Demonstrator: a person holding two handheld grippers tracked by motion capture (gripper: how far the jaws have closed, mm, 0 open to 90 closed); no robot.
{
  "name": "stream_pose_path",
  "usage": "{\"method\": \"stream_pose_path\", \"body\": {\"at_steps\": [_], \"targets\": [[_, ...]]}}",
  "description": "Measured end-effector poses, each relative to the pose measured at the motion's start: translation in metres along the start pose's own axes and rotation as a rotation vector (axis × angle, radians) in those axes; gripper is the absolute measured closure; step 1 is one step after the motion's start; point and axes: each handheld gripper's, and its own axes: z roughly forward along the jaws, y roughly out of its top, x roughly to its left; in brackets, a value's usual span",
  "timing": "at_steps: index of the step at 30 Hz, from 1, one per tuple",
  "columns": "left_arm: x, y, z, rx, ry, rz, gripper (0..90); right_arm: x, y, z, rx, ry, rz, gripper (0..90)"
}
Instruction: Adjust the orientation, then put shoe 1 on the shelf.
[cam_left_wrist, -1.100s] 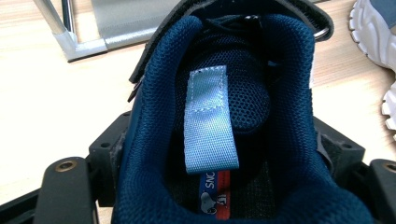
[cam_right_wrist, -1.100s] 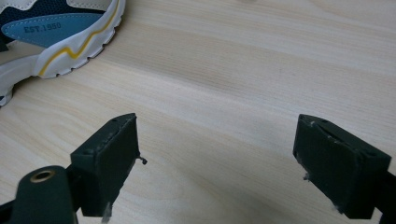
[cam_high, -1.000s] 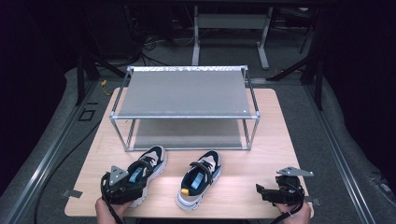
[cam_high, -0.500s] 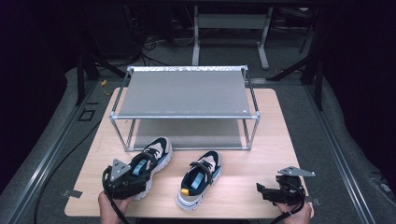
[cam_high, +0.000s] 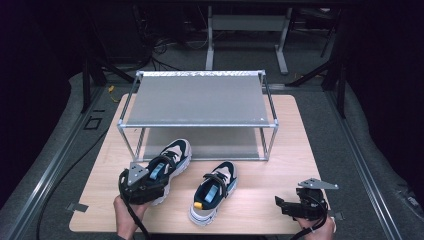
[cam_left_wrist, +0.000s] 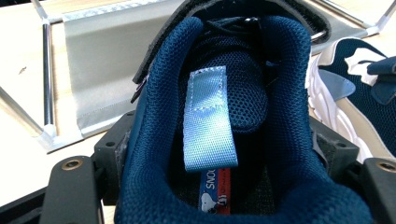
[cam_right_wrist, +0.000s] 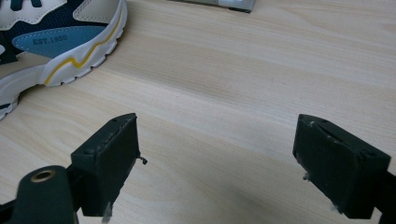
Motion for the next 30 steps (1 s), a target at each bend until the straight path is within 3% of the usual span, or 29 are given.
{"method": "stream_pose_path", "body": {"at_steps": [5,14,22,23,25,28,30], "targets": [[-0.003,0.002,0.002,0.007,-0.001,0.019,26.2,-0.002,-0.001,-0.005,-0.012,0.001,0.008,14.1],[-0.002,0.000,0.016,0.020,0.008,0.007,26.3,-0.003,-0.002,-0.002,-0.009,0.007,0.009,14.4],[-0.001,0.010,0.024,-0.005,0.029,-0.016,26.2,0.001,0.001,0.003,-0.004,0.017,0.010,14.3],[-0.001,0.011,0.026,-0.008,0.033,-0.018,26.2,0.000,0.002,0.003,-0.005,0.038,0.008,14.7],[-0.002,0.013,0.029,-0.017,0.035,-0.025,26.2,0.001,0.004,0.004,-0.002,0.015,0.002,15.4],[-0.003,0.016,0.035,-0.029,0.043,-0.028,26.2,0.000,0.005,0.005,0.004,0.037,-0.002,14.6],[-0.002,0.019,0.040,-0.028,0.045,-0.035,26.1,0.002,0.006,0.006,0.004,0.019,-0.001,14.0]]}}
